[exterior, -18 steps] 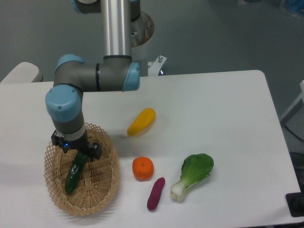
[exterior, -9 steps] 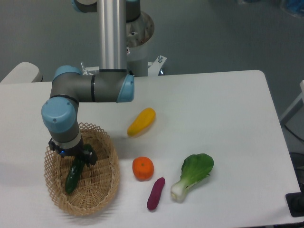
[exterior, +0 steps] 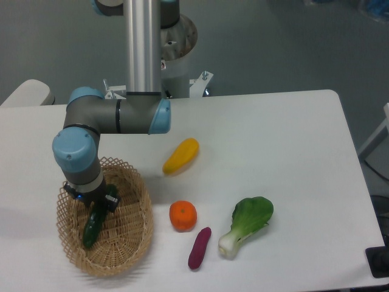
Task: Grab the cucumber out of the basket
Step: 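Close the gripper on the cucumber and lift it from the basket, then carry the held cucumber away from the basket past the bok choy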
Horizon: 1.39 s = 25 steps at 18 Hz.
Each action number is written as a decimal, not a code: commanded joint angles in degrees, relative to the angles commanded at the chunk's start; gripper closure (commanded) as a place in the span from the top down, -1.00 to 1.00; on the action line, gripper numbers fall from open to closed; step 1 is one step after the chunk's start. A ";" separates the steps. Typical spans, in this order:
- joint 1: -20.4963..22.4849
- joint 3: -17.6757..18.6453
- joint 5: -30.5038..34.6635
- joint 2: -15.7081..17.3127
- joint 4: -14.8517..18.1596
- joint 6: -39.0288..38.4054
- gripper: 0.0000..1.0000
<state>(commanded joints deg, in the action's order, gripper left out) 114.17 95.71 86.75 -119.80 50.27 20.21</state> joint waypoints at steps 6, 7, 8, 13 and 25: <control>0.87 -1.58 0.00 2.46 0.26 2.01 -0.58; 1.66 -1.84 -0.09 3.51 0.44 3.24 -0.58; 2.89 -2.19 -0.09 4.56 0.61 4.64 -0.58; 10.00 -3.08 0.00 8.69 1.49 12.63 -0.58; 30.22 -3.34 -0.35 11.16 3.86 39.97 -0.57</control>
<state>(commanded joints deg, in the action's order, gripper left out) 144.39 92.37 86.40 -108.63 54.14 60.18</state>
